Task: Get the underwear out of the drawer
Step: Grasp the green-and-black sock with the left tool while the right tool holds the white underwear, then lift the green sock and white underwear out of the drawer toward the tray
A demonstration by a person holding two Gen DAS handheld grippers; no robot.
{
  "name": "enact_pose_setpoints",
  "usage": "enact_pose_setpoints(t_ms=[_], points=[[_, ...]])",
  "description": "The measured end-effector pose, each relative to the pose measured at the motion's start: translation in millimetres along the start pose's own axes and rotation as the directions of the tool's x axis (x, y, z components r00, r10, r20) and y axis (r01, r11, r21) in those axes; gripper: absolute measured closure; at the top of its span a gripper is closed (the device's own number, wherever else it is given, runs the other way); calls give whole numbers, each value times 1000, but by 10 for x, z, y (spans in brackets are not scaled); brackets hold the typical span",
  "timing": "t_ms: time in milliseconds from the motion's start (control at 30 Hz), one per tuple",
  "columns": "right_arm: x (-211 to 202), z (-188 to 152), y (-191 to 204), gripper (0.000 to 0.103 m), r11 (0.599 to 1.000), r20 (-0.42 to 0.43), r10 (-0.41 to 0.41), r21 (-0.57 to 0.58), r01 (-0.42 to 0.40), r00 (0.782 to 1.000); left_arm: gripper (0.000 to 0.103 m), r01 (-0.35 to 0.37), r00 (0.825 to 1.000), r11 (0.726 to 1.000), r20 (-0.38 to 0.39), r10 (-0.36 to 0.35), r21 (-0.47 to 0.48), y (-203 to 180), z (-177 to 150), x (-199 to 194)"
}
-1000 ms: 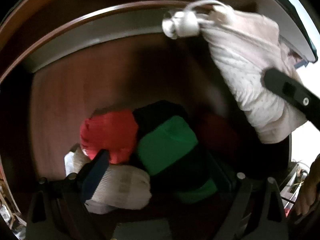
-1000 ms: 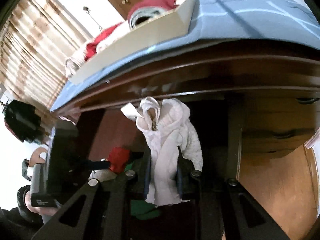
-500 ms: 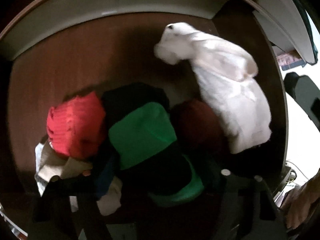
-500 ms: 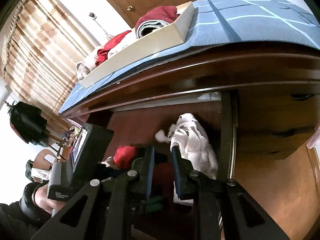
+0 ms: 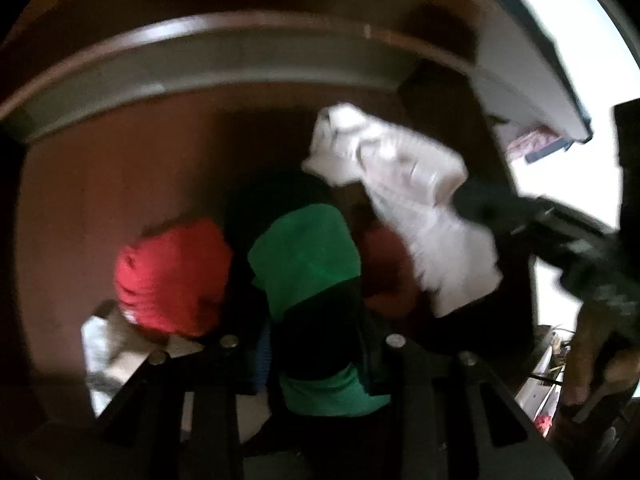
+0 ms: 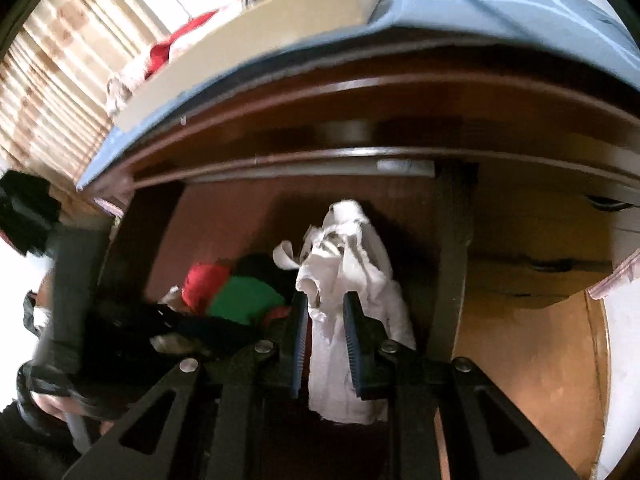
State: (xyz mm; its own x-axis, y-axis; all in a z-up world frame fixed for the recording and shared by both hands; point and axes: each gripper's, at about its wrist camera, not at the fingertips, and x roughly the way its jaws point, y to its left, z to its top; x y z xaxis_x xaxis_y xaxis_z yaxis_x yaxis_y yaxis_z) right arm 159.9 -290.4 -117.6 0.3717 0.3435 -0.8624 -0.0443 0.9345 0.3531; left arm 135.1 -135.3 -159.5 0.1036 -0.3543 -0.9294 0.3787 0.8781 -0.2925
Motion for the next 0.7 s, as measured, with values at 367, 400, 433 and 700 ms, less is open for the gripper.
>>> enact_pose_setpoints(t_ms=[367,400,433,700], points=[[116,28,272,42,984,-81,-153,-104,145,985,71,23,985,1000,172,-24,8,451,29,-517],[129,17,295,42,979,-87,-175,-120,164,981,71,22,981,1000,193,-24,13,490,22,-588],[138,4,312,42,974,-89,-198,-130,185,976,71,24,978,1000,207,-27,17,505,23,-612],[404,77,430,43,940,-153,-313,-193,283,937,71,77,954,996,288,-85,37,715,-8,-889]])
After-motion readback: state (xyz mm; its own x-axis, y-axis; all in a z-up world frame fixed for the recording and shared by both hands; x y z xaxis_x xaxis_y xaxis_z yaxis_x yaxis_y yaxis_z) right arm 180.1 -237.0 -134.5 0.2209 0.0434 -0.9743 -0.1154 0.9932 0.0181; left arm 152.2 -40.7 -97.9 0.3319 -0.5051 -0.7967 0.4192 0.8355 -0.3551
